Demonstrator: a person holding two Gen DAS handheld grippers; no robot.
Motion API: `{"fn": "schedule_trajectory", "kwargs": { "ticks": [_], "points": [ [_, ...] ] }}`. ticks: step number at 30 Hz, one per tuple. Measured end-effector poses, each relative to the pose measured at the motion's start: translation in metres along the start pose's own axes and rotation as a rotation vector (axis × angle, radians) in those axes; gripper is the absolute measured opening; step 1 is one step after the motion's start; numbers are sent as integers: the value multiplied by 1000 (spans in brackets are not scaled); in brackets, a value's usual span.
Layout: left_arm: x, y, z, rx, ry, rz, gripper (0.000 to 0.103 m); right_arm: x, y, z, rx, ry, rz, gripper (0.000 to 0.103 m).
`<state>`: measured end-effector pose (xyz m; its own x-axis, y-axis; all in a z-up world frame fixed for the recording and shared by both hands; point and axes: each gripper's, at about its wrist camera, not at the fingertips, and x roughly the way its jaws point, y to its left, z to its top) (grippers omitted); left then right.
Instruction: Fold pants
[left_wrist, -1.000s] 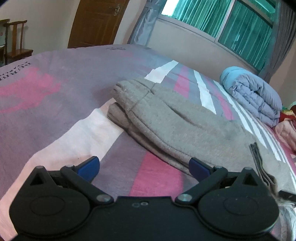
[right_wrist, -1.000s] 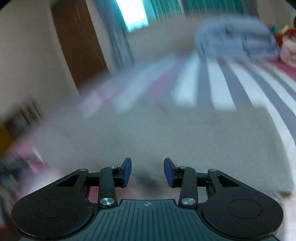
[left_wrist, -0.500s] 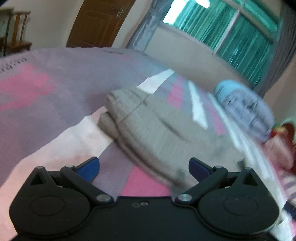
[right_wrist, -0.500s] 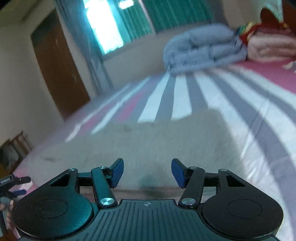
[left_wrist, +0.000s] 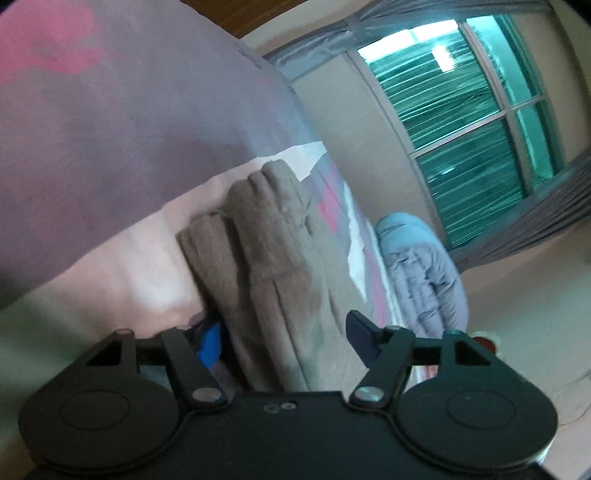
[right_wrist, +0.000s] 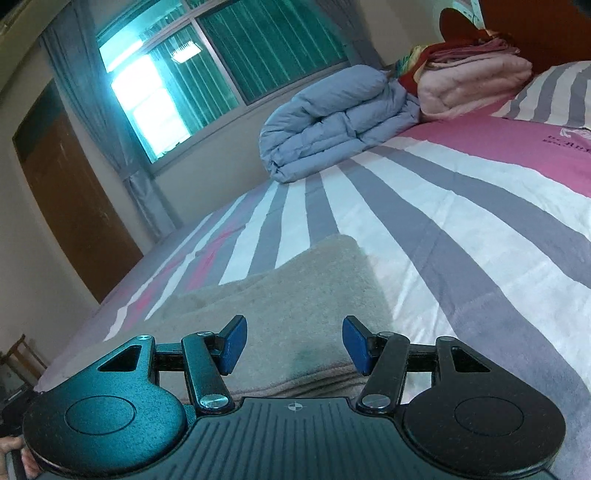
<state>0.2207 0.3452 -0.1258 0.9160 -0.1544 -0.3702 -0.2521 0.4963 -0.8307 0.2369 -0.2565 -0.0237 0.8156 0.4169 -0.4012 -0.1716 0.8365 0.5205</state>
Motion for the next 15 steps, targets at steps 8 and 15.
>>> {"fn": "schedule_trajectory", "kwargs": {
  "ticks": [8, 15],
  "points": [
    [11, 4, 3, -19, -96, 13, 24, 5, -10, -1, 37, 1, -65, 58],
    [-21, -50, -19, 145, -230, 46, 23, -11, -40, 5, 168, -33, -120, 58]
  ]
}}
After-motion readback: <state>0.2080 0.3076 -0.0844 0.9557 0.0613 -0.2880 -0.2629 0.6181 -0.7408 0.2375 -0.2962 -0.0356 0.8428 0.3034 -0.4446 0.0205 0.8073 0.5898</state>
